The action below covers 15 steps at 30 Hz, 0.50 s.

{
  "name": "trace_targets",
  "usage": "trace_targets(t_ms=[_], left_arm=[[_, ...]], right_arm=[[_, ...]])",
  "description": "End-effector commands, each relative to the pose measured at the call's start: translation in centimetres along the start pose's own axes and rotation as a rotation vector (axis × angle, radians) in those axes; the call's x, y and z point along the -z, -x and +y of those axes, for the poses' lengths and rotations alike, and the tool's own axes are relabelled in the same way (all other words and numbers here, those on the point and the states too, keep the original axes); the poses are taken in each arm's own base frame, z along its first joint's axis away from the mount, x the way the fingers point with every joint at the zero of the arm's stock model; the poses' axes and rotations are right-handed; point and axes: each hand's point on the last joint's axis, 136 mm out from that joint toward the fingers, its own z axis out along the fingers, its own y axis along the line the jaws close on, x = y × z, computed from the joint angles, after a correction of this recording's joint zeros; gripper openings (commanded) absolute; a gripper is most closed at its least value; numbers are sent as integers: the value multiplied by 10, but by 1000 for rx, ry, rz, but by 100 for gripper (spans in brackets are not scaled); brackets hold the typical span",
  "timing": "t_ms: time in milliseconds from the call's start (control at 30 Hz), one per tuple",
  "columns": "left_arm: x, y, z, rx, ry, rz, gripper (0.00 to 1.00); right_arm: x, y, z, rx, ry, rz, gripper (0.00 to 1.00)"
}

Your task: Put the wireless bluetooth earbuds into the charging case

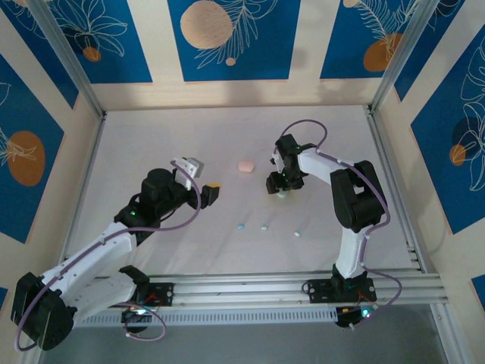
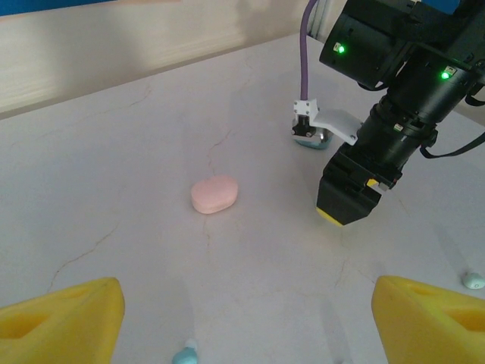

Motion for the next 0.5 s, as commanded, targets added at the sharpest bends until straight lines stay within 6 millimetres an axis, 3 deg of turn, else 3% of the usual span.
trace_targets(t_ms=[0,233,467], left_arm=[[3,23,-5,-1,-23,-60,84],[1,24,-6,1,-32,-61,84],[1,22,-6,15,-34,-54,84]], right_arm=[[9,-8,0,25,-26,-1,59],[7,-4,-2,40,-45,-33,49],[1,3,0,78,-38,-67,51]])
